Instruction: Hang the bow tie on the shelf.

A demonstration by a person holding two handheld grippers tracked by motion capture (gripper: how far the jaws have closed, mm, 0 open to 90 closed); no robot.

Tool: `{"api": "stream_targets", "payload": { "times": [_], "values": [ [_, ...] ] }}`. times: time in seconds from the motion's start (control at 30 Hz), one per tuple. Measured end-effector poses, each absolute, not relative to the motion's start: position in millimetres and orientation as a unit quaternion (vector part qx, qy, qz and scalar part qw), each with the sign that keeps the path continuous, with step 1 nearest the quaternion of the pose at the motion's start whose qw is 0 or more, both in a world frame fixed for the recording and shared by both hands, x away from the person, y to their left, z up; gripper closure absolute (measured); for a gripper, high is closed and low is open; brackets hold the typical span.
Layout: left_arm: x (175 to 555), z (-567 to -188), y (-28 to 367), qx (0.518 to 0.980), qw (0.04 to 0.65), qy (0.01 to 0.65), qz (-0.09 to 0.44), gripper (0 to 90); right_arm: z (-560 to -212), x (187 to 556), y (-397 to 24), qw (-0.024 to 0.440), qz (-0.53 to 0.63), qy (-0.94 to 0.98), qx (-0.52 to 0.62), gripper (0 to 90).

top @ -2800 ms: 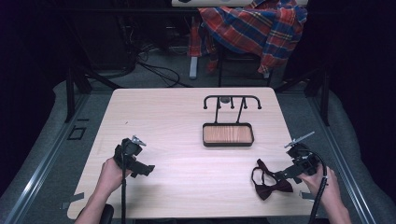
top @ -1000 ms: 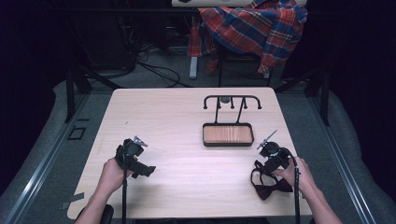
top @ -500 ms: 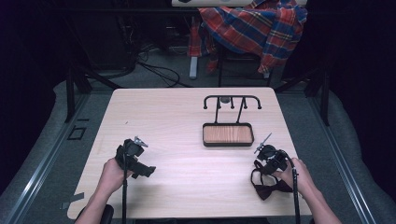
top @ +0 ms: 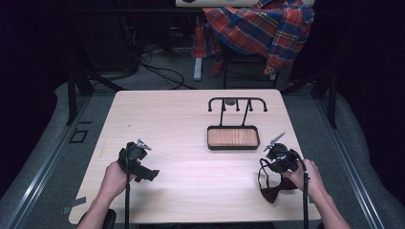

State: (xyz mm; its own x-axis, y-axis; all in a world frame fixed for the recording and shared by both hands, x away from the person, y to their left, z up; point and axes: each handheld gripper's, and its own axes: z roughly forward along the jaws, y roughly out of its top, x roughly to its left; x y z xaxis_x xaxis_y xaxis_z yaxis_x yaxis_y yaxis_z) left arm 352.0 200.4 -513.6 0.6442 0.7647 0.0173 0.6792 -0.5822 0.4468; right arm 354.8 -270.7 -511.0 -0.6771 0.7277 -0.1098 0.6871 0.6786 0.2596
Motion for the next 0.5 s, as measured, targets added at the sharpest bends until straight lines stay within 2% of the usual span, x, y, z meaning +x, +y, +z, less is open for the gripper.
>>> {"api": "stream_targets", "payload": {
  "times": [0.5],
  "values": [
    [352,-513,199,0.884,0.205,0.408,0.104,0.1,-480,345,-268,0.182,0.156,0.885,0.399,89.7]
  ]
}}
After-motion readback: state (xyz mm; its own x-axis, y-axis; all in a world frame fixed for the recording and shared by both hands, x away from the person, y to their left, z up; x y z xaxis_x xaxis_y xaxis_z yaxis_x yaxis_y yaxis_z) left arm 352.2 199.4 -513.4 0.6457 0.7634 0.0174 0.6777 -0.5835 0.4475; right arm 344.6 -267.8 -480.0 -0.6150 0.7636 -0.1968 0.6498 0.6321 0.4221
